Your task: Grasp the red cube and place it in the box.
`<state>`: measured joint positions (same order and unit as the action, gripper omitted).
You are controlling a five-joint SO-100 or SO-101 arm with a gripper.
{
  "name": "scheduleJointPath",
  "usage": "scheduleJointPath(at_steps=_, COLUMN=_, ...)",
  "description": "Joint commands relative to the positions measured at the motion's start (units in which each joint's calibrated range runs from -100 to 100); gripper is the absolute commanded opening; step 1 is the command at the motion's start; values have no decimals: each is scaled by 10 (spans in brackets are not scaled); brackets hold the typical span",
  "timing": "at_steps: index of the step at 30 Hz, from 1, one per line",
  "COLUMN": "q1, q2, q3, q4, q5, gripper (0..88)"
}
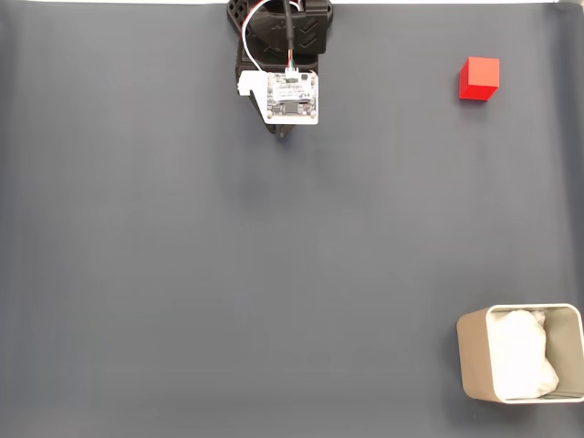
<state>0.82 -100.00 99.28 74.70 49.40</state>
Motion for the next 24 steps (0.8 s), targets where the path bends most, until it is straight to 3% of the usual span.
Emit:
scheduleJointPath(at_steps=1, q1=-1, q2=1, q3=5, q4=12, q5=0, gripper=0)
scheduleJointPath(at_steps=24, q1=-3, q2=1, q3=5, q4=12, q5=-2, gripper=2)
